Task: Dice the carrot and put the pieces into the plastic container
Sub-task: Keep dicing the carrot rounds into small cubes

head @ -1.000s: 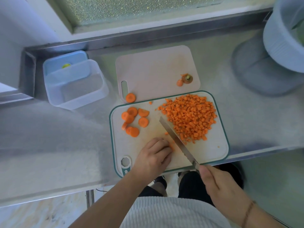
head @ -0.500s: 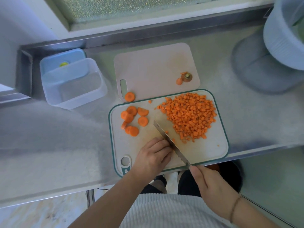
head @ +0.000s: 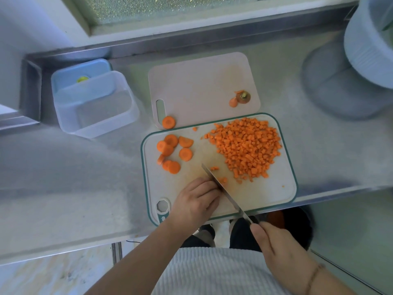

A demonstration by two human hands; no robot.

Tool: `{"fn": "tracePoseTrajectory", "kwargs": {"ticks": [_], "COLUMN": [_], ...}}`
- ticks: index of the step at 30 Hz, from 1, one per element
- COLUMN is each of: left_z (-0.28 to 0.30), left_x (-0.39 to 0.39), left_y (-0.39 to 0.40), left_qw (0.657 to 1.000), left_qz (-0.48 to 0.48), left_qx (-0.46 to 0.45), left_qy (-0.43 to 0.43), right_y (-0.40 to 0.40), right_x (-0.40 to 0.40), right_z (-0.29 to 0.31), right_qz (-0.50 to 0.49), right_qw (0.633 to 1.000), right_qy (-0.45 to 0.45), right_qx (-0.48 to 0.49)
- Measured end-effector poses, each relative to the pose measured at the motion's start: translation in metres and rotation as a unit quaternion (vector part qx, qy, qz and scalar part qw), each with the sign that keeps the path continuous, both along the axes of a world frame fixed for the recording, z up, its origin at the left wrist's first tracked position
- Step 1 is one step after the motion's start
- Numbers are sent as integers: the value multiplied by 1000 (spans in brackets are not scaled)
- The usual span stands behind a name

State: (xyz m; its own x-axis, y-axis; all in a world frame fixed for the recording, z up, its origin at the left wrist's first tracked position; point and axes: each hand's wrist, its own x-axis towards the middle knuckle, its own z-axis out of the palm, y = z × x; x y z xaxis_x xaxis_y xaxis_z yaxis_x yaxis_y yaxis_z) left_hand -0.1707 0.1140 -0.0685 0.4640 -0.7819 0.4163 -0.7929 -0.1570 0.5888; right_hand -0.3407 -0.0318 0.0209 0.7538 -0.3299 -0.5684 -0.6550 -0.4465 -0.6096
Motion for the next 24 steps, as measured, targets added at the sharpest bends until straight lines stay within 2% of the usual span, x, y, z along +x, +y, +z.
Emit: {"fn": "tracePoseTrajectory", "kwargs": {"ticks": [5,10,20,24], "left_z": [3,3,-1,1], "left_x": [0,-1,0,1], "left_y": [0,9,6,8], "left_qw": [1000,999,998,999], "left_qz": [0,32,64,47], "left_qx": [-6,-14,-10,-9], "left_qy": [14,0,8,7], "right_y": [3,-1,8,7], "right_x": [25,4,1,16], "right_z": [7,20,4,3], "right_qz": [-26,-17,17,-18], "right_qw": [998,998,1000,999], "right_qy": [-53,-17,15,-36], "right_qx": [38,55,-16,31]}}
